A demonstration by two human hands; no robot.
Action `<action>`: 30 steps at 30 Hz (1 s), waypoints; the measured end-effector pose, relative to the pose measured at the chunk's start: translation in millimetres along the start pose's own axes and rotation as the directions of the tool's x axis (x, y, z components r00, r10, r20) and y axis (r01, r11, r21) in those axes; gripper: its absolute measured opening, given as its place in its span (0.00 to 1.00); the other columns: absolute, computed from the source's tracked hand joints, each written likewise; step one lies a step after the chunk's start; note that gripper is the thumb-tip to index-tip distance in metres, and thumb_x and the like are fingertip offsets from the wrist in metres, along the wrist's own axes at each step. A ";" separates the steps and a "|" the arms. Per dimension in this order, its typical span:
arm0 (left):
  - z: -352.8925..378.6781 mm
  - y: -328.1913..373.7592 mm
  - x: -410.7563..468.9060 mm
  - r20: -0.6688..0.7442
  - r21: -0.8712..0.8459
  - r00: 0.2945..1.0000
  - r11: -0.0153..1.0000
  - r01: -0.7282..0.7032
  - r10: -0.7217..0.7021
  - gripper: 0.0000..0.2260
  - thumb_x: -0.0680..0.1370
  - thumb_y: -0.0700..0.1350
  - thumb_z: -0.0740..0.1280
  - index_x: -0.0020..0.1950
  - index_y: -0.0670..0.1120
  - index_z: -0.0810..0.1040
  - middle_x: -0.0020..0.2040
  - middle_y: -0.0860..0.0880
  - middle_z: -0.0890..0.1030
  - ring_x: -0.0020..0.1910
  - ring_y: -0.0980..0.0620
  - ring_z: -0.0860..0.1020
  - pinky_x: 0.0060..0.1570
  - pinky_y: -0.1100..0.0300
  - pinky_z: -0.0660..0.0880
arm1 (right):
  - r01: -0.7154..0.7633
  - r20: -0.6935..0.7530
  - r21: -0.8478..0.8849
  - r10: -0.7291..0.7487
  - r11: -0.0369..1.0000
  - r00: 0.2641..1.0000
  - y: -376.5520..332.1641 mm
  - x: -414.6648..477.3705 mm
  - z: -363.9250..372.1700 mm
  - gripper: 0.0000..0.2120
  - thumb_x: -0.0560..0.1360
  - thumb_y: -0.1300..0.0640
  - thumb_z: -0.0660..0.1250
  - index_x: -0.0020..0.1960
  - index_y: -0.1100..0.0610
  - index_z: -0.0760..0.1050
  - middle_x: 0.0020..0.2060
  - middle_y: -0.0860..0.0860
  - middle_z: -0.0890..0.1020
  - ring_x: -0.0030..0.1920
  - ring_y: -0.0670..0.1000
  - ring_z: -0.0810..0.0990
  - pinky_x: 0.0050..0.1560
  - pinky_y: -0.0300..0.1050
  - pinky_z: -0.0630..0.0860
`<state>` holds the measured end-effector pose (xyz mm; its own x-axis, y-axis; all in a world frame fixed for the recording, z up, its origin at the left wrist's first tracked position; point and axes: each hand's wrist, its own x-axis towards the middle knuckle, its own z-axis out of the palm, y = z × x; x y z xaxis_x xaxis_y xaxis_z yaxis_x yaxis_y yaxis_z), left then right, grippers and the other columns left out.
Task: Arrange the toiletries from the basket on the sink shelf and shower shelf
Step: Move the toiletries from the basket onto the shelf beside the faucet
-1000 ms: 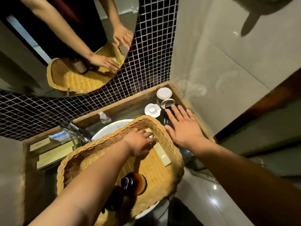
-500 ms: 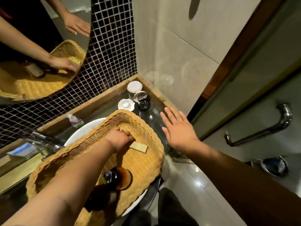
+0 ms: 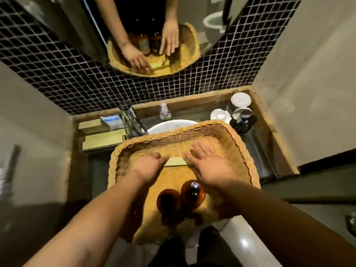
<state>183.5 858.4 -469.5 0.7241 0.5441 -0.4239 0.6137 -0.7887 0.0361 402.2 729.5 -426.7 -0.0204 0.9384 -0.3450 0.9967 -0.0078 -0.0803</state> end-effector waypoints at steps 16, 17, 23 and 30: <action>42.8 12.5 -17.2 -0.272 -0.185 0.944 0.973 0.136 -0.184 0.24 0.82 0.61 0.57 0.77 0.61 0.61 0.61 0.48 0.75 0.54 0.53 0.72 0.47 0.58 0.69 | 0.250 0.097 0.113 -0.261 0.962 0.960 9.8 42.7 48.8 0.31 0.79 0.38 0.56 0.79 0.46 0.56 0.77 0.51 0.61 0.75 0.53 0.61 0.68 0.46 0.64; 41.4 9.8 -17.0 -0.267 -0.165 0.953 0.981 0.102 -0.144 0.25 0.81 0.60 0.60 0.78 0.62 0.59 0.61 0.47 0.75 0.55 0.53 0.72 0.47 0.57 0.71 | 0.246 0.092 0.076 -0.253 0.966 0.963 10.7 43.6 44.1 0.31 0.80 0.44 0.60 0.79 0.46 0.53 0.77 0.53 0.61 0.74 0.55 0.63 0.66 0.47 0.67; -21.2 -21.9 -16.0 -0.272 -0.147 0.951 0.983 0.106 -0.143 0.27 0.81 0.61 0.62 0.78 0.62 0.57 0.70 0.46 0.69 0.69 0.44 0.68 0.67 0.50 0.65 | 0.328 -0.048 0.009 -0.328 0.944 0.944 17.1 67.8 -26.6 0.26 0.81 0.43 0.49 0.78 0.47 0.57 0.68 0.56 0.69 0.68 0.55 0.69 0.62 0.47 0.69; -97.1 -93.3 -59.3 -0.411 0.109 0.897 0.968 0.227 -0.164 0.33 0.80 0.46 0.66 0.80 0.60 0.55 0.71 0.45 0.71 0.68 0.43 0.70 0.66 0.48 0.65 | 0.388 -0.142 -0.219 -0.423 0.895 0.895 -31.7 108.9 -127.5 0.34 0.80 0.60 0.62 0.80 0.45 0.51 0.73 0.56 0.66 0.68 0.58 0.69 0.62 0.50 0.71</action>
<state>113.9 927.5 -359.8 0.6777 0.7352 -0.0137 0.7243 -0.6707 -0.1599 378.3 876.1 -342.5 -0.4286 0.8923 -0.1421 0.9015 0.4329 -0.0005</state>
